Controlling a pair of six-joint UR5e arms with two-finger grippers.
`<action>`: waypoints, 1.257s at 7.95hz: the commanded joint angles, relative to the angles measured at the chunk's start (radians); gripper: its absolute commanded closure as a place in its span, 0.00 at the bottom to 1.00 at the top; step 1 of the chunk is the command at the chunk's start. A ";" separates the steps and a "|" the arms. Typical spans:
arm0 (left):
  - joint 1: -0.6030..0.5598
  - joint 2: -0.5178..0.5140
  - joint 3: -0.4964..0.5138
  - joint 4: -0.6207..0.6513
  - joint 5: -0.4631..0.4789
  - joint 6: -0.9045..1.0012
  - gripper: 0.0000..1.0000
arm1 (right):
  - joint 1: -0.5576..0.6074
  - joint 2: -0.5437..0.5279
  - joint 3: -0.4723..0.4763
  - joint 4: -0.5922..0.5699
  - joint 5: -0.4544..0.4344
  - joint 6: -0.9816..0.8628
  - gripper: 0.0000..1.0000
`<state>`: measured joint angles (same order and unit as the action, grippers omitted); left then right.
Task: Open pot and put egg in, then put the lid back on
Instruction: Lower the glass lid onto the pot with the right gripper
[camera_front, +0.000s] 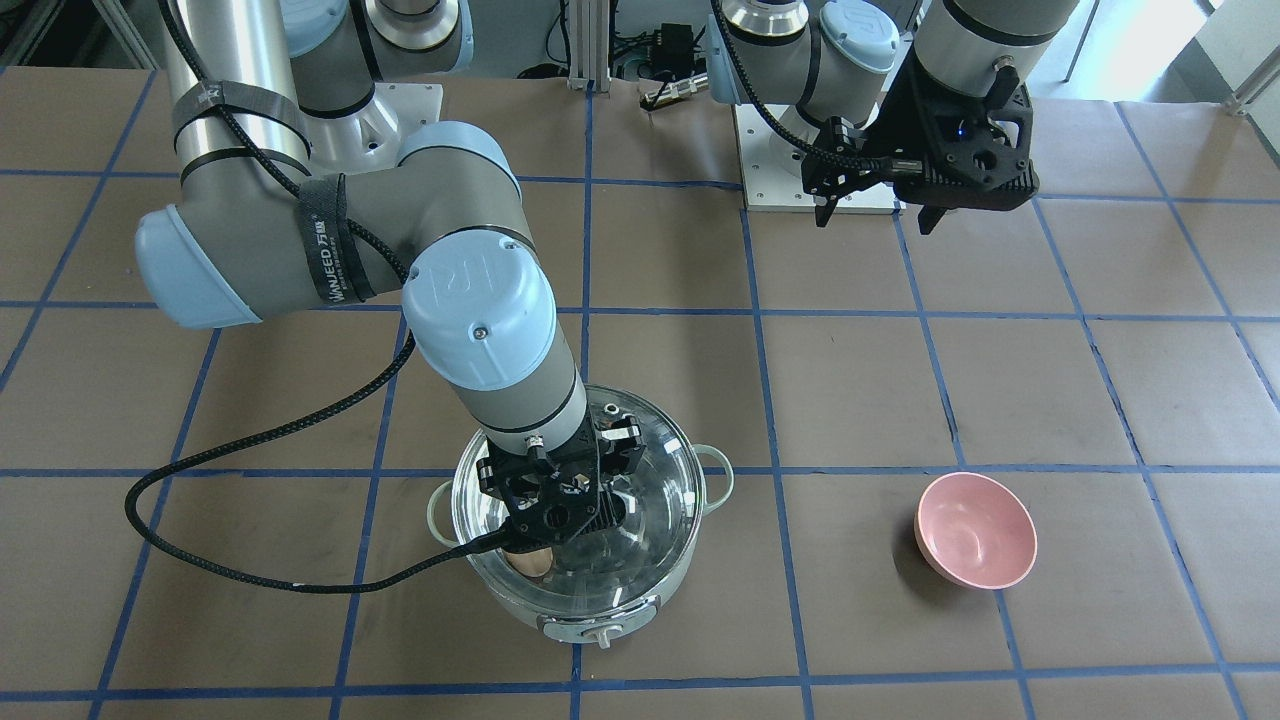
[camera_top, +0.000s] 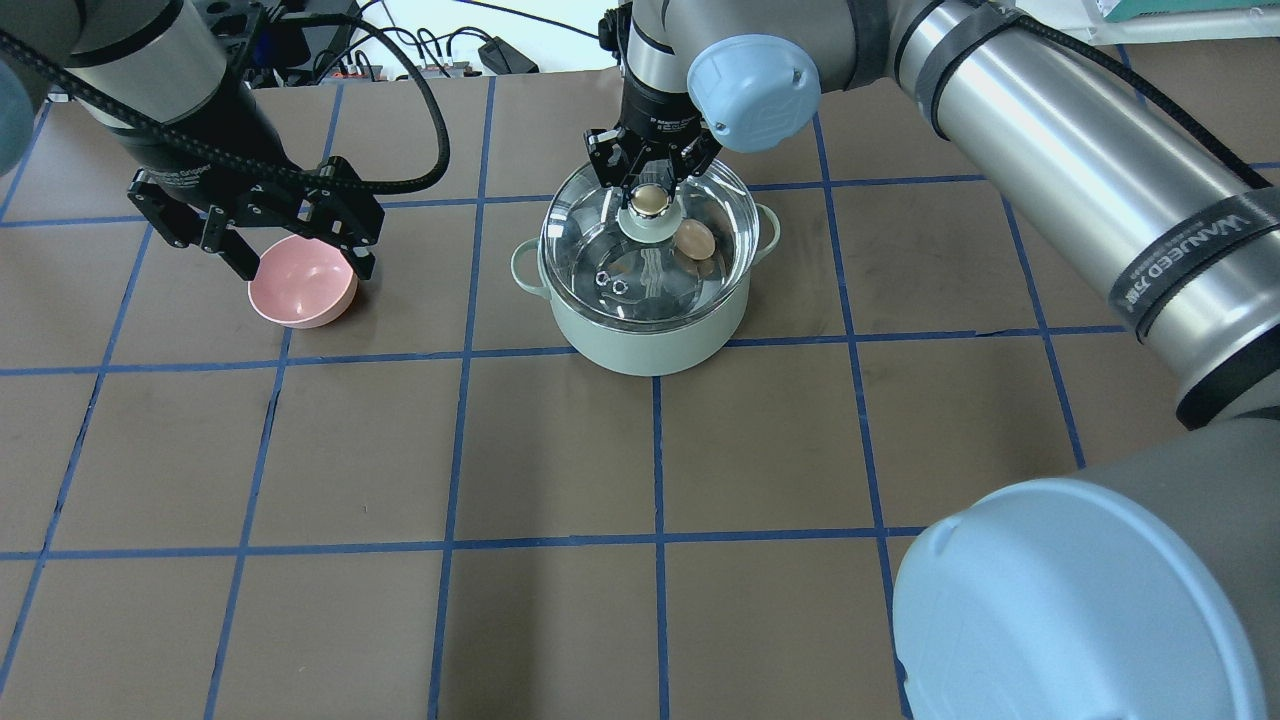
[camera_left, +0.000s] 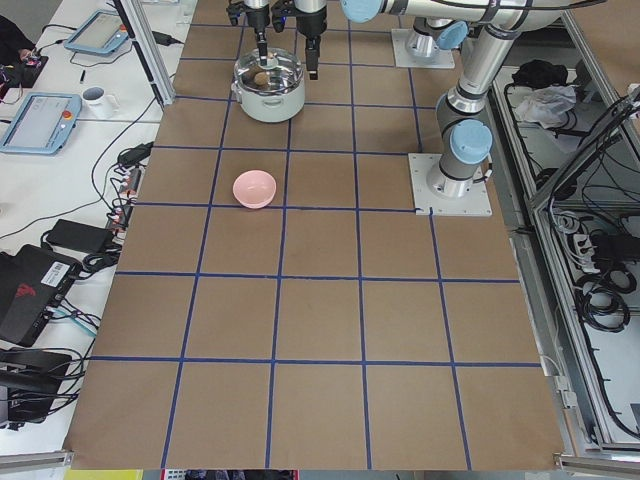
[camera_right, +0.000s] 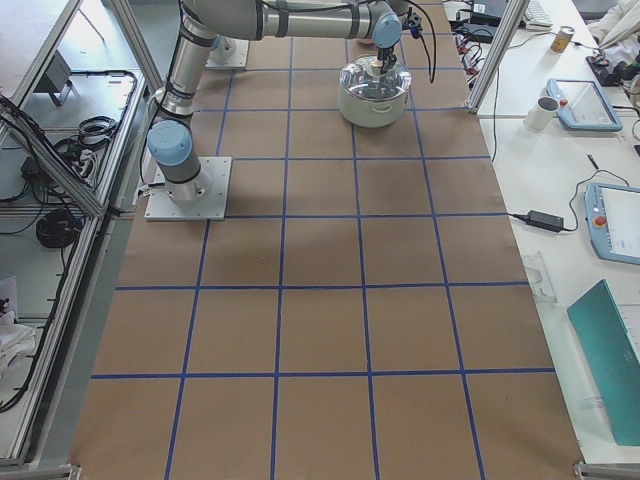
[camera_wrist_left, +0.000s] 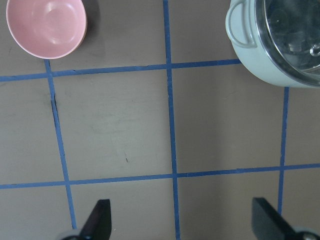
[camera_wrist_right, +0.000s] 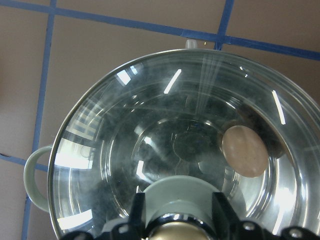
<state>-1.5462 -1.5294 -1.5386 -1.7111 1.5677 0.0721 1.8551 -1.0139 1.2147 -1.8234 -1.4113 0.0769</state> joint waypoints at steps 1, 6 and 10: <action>0.000 0.000 0.000 0.001 0.000 0.000 0.00 | -0.001 0.006 0.003 -0.007 0.003 0.000 1.00; 0.000 0.000 0.000 0.001 0.000 0.000 0.00 | -0.002 -0.002 0.009 0.007 0.038 0.023 1.00; 0.000 0.000 0.000 0.001 0.000 0.000 0.00 | -0.002 -0.008 0.009 0.029 0.038 0.021 0.61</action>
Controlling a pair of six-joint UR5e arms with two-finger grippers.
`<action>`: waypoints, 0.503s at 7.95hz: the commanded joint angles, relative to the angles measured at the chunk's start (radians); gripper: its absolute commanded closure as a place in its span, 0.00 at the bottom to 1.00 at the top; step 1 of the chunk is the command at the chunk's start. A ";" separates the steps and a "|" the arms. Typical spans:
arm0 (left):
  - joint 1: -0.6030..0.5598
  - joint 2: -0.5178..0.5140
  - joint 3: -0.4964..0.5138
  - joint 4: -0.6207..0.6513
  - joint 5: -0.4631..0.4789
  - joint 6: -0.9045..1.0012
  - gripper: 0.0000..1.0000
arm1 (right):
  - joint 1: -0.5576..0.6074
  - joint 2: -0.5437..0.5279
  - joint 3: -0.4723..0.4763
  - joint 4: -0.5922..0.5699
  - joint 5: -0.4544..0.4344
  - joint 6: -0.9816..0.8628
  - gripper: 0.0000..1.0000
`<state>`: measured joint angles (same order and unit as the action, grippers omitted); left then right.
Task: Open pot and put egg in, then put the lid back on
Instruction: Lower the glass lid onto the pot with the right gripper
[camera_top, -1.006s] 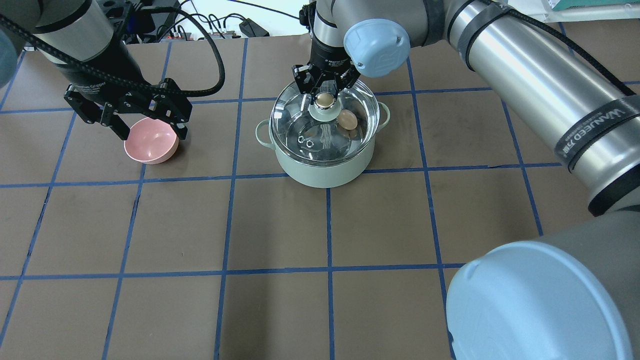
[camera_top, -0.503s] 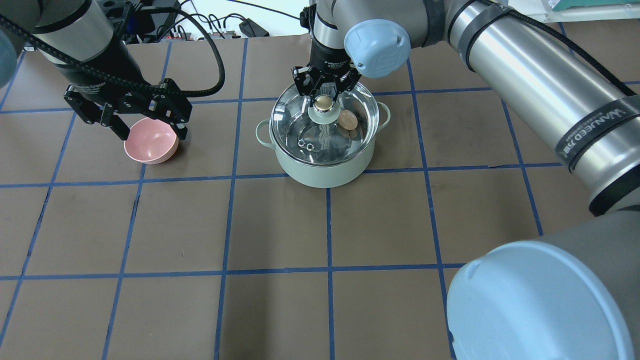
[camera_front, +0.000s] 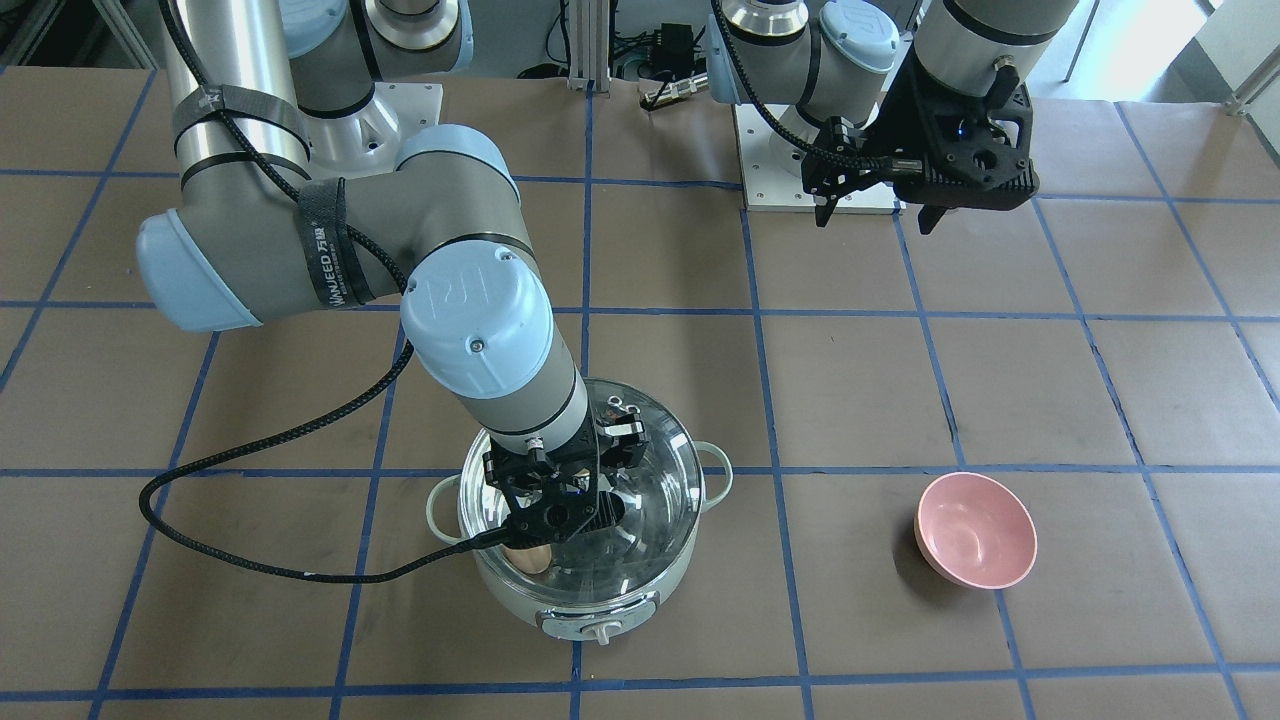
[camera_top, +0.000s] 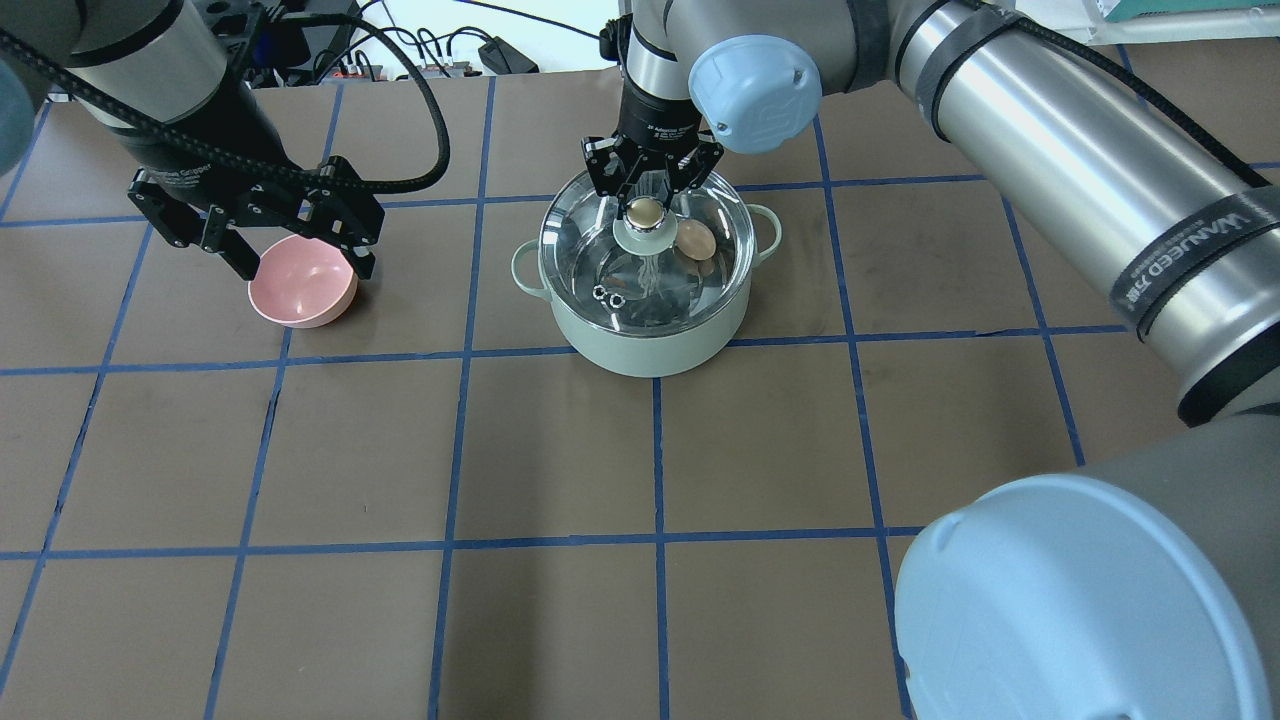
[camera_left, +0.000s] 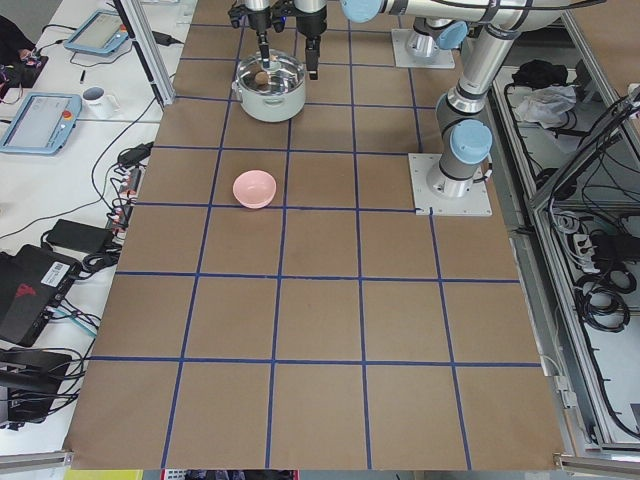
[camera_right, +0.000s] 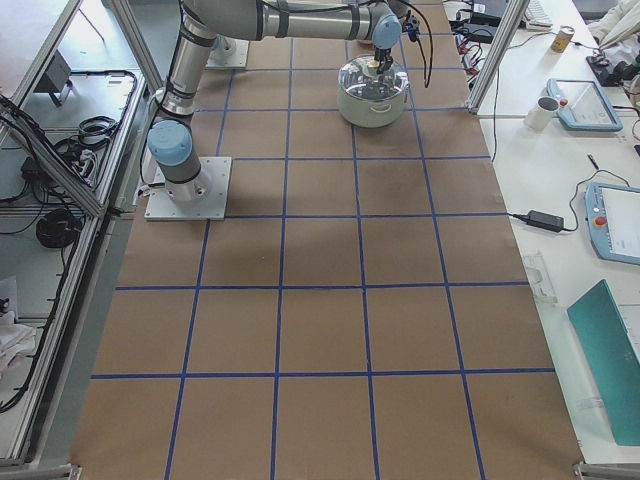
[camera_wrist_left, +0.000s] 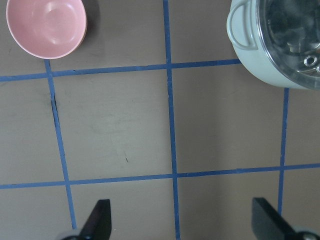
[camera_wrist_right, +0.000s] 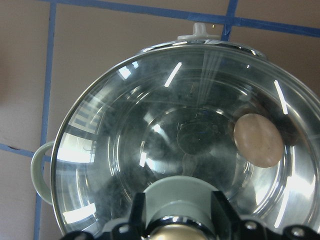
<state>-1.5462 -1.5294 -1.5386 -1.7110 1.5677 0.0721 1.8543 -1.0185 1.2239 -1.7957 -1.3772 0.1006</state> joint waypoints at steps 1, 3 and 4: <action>0.000 0.000 0.000 0.001 0.000 0.000 0.00 | -0.001 -0.011 0.000 0.002 -0.002 -0.002 0.01; 0.000 0.000 0.000 0.001 0.000 0.000 0.00 | -0.003 -0.046 0.003 0.013 -0.005 -0.004 0.00; 0.000 0.000 0.000 0.001 0.000 0.000 0.00 | -0.003 -0.063 0.005 0.028 -0.005 -0.006 0.00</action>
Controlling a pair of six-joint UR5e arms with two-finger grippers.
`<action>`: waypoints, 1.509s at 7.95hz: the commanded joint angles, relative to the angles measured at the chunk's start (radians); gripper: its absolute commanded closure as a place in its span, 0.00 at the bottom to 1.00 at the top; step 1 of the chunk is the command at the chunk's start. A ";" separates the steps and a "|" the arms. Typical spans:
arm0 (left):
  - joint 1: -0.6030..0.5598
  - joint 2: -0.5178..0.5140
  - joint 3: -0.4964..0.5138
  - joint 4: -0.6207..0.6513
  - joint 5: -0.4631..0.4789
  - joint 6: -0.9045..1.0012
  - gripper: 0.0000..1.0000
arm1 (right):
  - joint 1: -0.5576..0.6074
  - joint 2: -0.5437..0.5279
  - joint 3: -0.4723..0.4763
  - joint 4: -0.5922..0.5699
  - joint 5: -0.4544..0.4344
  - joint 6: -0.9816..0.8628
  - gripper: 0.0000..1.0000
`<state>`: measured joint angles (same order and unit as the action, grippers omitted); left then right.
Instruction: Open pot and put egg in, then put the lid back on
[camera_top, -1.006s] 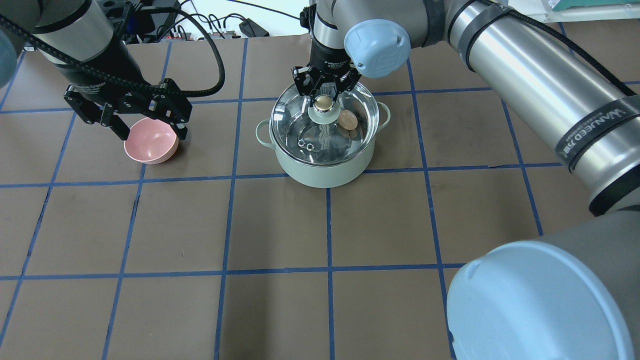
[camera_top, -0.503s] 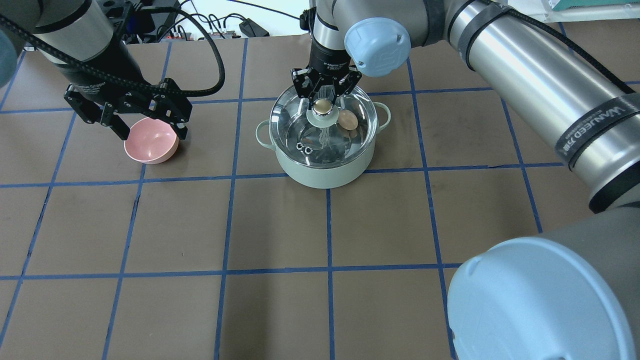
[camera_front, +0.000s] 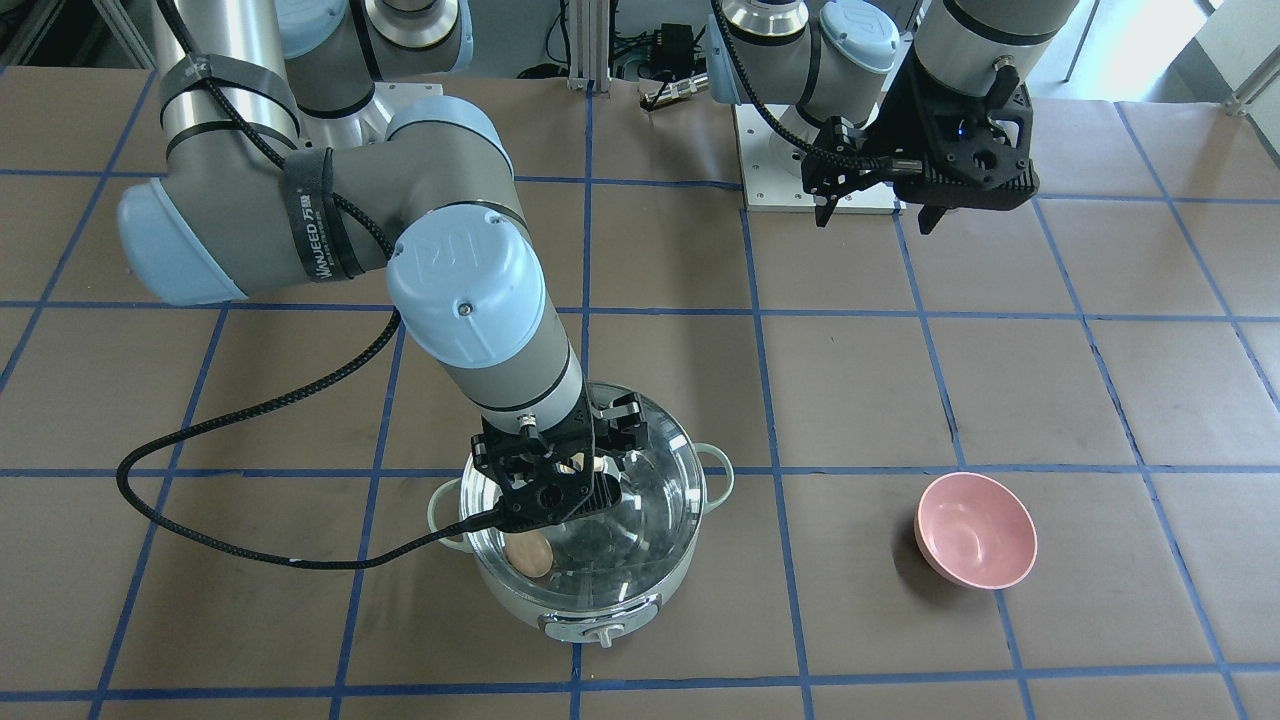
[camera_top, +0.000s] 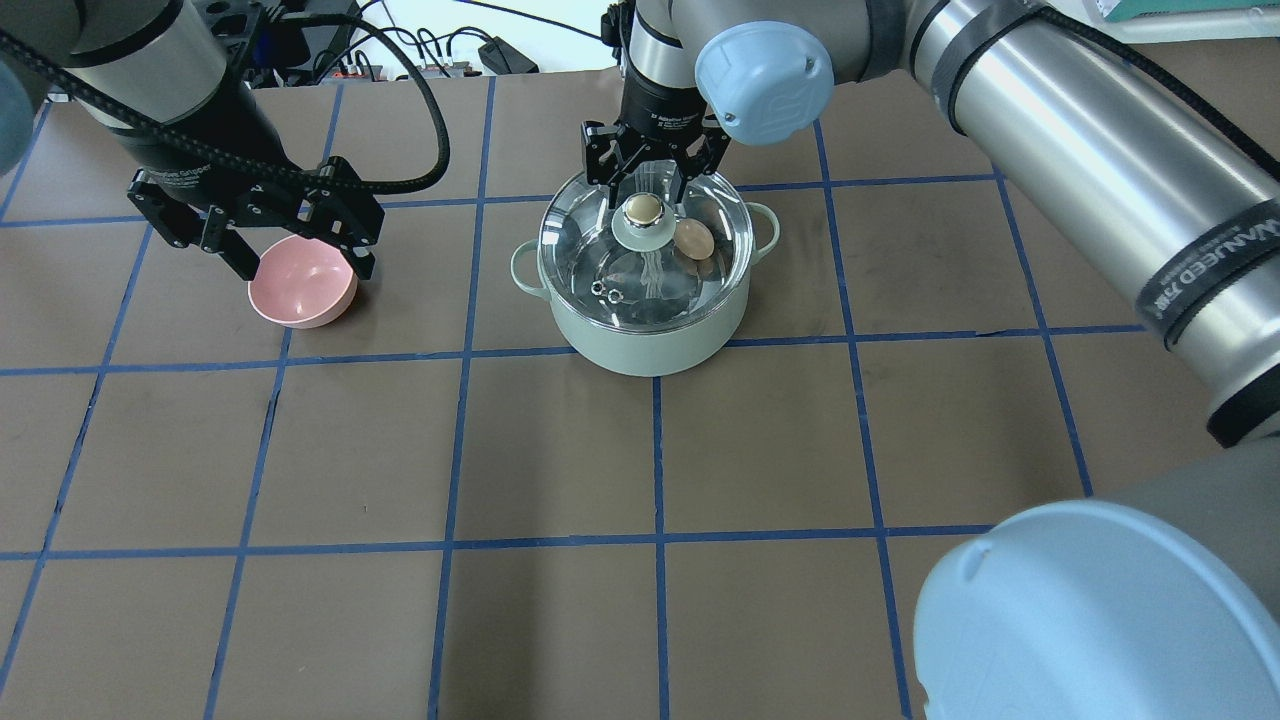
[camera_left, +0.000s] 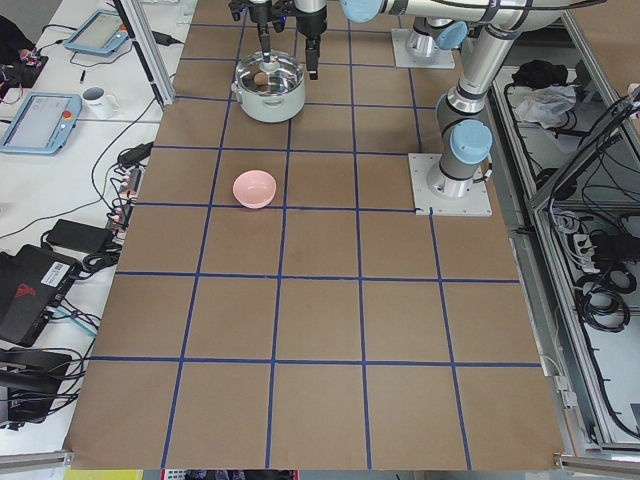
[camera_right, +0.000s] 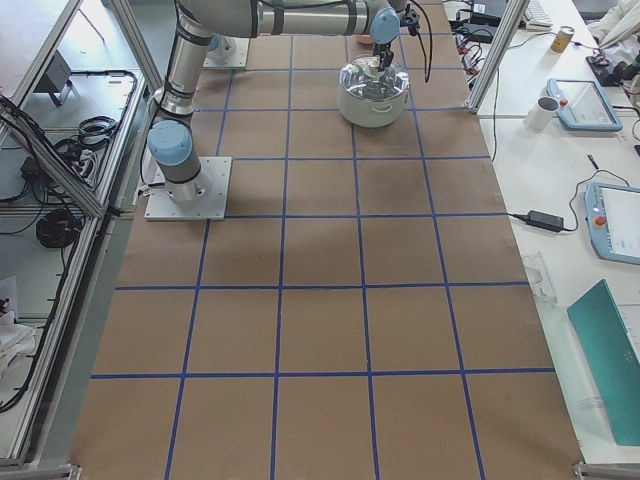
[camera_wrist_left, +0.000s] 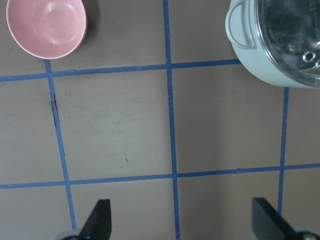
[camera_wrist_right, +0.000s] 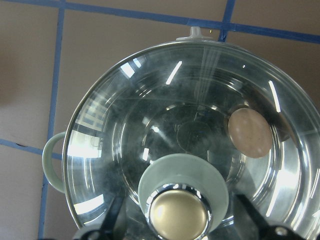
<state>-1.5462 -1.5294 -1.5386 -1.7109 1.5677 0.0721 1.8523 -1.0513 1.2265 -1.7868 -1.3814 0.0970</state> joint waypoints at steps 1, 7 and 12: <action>0.000 0.000 0.000 0.001 0.000 0.000 0.00 | -0.004 -0.033 0.002 0.021 0.002 -0.002 0.00; 0.000 0.000 0.000 0.001 0.000 0.000 0.00 | -0.214 -0.340 0.166 0.187 -0.232 -0.083 0.00; 0.000 0.002 0.000 0.001 0.000 0.000 0.00 | -0.321 -0.411 0.203 0.262 -0.231 -0.089 0.00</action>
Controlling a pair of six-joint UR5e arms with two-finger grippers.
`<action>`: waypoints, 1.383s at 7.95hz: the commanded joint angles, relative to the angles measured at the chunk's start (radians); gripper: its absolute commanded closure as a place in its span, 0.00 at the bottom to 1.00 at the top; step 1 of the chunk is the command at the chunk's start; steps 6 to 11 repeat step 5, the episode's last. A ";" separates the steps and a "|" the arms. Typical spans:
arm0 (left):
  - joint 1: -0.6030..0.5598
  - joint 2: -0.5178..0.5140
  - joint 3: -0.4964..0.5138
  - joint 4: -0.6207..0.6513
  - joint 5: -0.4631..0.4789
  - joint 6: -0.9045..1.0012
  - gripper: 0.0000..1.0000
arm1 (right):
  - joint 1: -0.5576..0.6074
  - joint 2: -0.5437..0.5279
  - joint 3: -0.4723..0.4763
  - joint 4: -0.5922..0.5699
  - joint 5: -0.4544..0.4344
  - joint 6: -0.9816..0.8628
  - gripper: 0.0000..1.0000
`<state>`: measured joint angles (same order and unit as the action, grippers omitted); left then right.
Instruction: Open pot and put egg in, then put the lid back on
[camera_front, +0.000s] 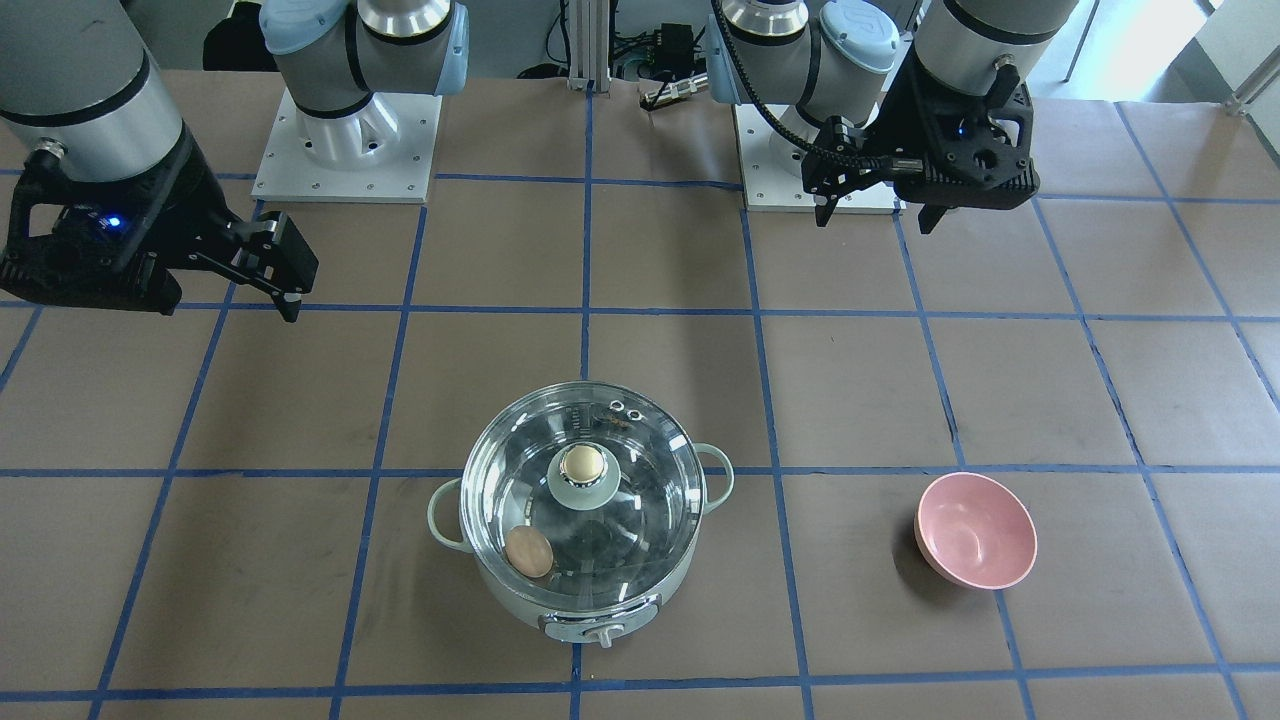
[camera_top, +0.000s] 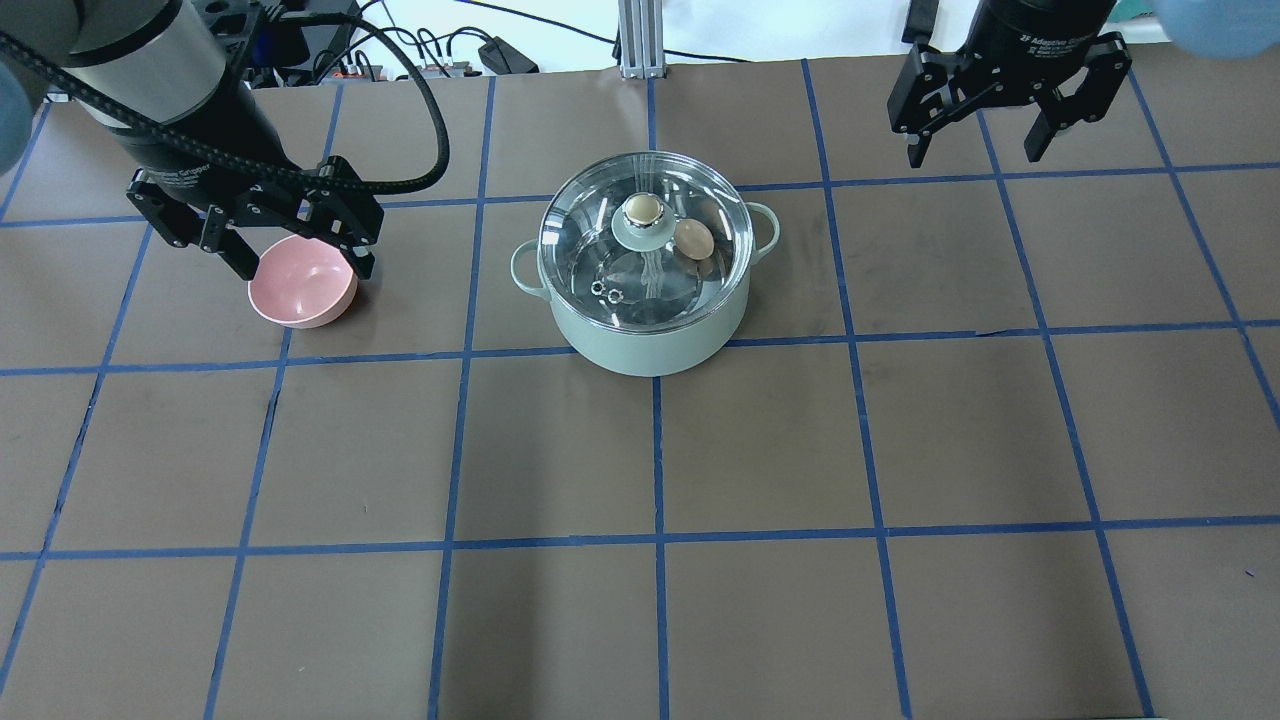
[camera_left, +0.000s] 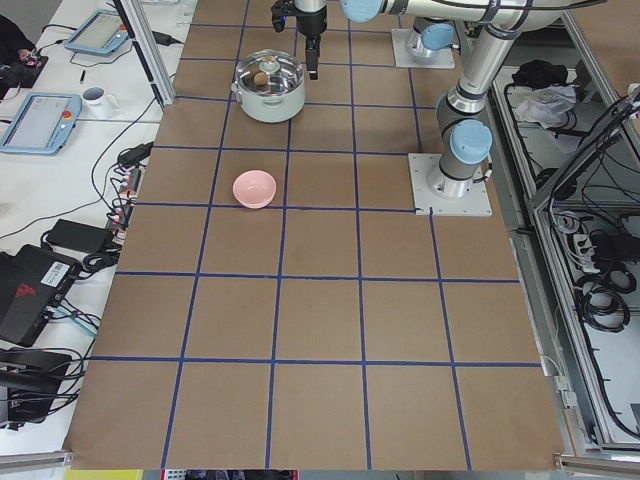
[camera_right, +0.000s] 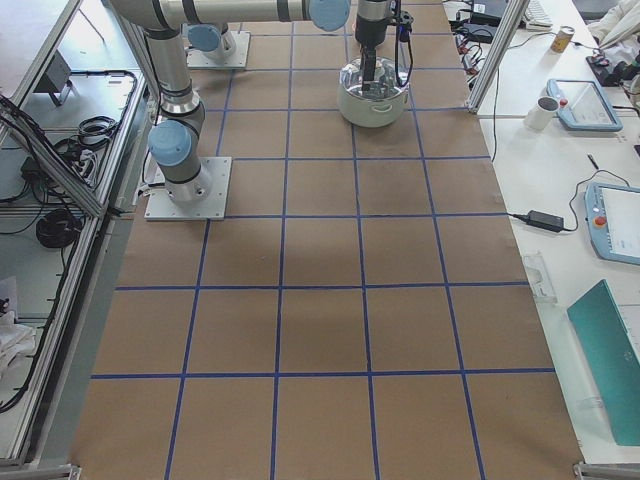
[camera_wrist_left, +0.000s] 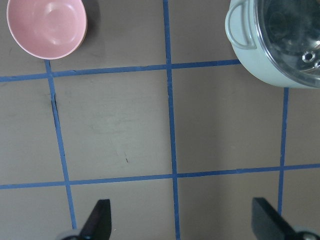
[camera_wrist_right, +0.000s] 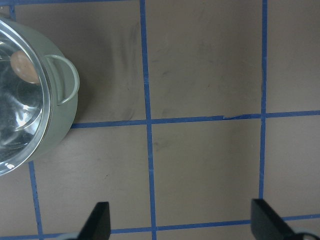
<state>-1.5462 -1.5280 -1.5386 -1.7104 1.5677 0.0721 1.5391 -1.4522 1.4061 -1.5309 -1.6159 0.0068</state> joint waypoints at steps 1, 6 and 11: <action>0.000 0.000 0.000 0.008 0.000 0.002 0.00 | -0.008 -0.008 0.030 0.006 0.005 0.002 0.00; -0.002 0.000 -0.002 0.028 0.000 0.002 0.00 | -0.008 -0.010 0.050 -0.003 0.007 0.001 0.00; -0.002 0.000 -0.002 0.028 0.000 0.002 0.00 | -0.008 -0.010 0.050 -0.003 0.007 0.001 0.00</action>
